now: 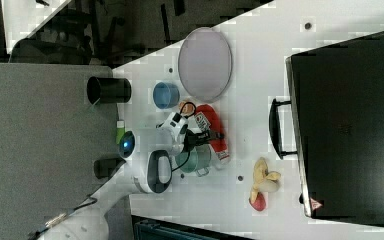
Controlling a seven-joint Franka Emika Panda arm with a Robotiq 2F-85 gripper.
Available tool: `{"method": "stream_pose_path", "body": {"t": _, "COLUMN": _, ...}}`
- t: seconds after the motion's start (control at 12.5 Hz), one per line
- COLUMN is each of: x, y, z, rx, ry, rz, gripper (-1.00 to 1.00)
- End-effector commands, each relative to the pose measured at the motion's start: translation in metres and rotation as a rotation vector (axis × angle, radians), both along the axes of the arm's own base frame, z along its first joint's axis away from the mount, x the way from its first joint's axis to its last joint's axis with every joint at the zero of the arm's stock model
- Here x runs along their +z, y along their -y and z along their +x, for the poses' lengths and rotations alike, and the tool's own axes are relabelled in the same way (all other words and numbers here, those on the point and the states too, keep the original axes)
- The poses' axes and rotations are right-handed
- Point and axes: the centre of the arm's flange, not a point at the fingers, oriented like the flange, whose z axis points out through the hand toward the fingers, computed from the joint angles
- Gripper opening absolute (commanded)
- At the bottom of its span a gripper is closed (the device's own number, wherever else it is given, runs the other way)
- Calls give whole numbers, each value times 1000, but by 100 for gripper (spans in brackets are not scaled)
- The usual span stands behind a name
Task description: Pick Ketchup from the table and place it in strainer.
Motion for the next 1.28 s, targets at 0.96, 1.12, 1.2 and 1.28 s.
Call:
{"method": "stream_pose_path", "body": {"t": 0.96, "x": 239, "y": -90, "z": -7, "rx": -10, "ry": 70, "rz": -70, "gripper": 9}}
{"method": "stream_pose_path", "body": {"t": 1.12, "x": 233, "y": -133, "z": -19, "rx": -94, "ry": 56, "rz": -68, "gripper": 9}}
{"method": "stream_pose_path", "body": {"t": 1.2, "x": 229, "y": -154, "z": -26, "rx": -129, "ry": 49, "rz": -65, "gripper": 9}}
{"method": "stream_pose_path", "body": {"t": 1.28, "x": 225, "y": -175, "z": -33, "rx": -154, "ry": 51, "rz": -61, "gripper": 9}}
